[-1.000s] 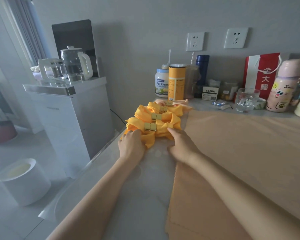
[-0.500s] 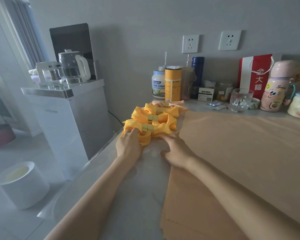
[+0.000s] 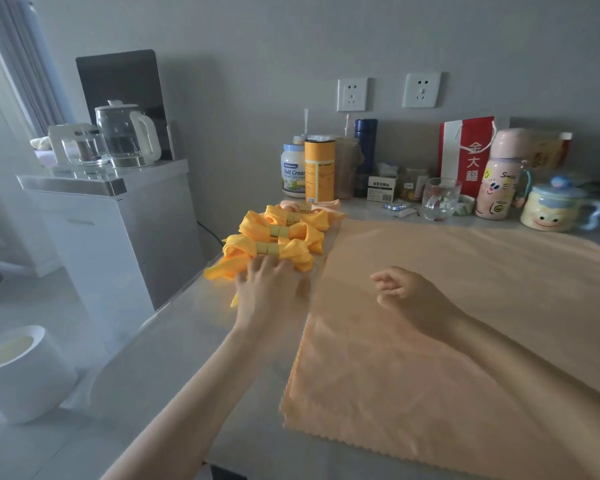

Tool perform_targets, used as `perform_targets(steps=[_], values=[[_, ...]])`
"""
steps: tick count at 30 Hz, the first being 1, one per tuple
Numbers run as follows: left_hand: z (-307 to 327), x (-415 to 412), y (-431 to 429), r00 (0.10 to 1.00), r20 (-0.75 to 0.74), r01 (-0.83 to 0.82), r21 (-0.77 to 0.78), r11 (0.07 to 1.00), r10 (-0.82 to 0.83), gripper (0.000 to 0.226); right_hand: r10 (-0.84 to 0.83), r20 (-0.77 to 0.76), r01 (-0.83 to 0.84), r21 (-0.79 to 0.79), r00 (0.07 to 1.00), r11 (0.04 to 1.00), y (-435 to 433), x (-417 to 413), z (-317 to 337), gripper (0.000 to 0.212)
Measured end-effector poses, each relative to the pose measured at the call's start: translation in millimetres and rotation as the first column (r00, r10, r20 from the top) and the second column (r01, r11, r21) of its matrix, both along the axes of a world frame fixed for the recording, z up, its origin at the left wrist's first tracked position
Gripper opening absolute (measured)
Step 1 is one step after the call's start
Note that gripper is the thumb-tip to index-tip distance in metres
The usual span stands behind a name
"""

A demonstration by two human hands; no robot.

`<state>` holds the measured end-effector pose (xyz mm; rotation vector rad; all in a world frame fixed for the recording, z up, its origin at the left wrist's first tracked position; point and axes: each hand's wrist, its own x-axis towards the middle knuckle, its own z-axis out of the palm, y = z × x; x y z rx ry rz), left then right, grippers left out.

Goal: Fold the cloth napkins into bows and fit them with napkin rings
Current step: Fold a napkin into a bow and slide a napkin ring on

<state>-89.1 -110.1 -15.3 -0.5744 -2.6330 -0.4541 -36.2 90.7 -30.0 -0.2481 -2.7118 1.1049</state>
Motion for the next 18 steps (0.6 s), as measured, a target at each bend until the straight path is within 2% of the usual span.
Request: perform_targets(steps=[2,5,8,10,11,12,15,18], values=[[1,31,32,0.973,0.140,0.184,-0.005,0.983,-0.182,0.058,-0.050,0.010,0.050,-0.015,0.999,0.999,16,15,0,0.031],[-4,83,78,0.877,0.311,0.407,-0.077,0.910,-0.366,0.065,-0.105,0.011,0.104,0.039,0.994,0.994,40,43,0,0.030],[-9,124,107,0.743,0.500,0.565,-0.115,0.817,-0.444,0.095,-0.145,0.035,0.141,0.109,0.989,0.984,64,73,2,0.031],[-16,148,122,0.689,0.529,0.638,-0.119,0.761,-0.495,0.117,-0.178,0.073,0.164,0.165,0.981,0.973,82,104,3,0.030],[-21,151,124,0.674,0.532,0.663,-0.128,0.737,-0.513,0.118,-0.186,0.079,0.171,0.170,0.979,0.970,90,111,1,0.027],[-23,162,129,0.657,0.536,0.686,-0.133,0.715,-0.530,0.113,-0.209,0.092,0.189,0.186,0.974,0.964,98,129,2,0.025],[-32,178,137,0.606,0.570,0.725,-0.110,0.680,-0.554,0.076,-0.254,0.114,0.228,0.202,0.961,0.953,114,162,-2,0.024],[-37,184,140,0.614,0.545,0.722,-0.097,0.685,-0.571,0.060,-0.274,0.072,0.253,0.217,0.959,0.943,115,186,-9,0.024]])
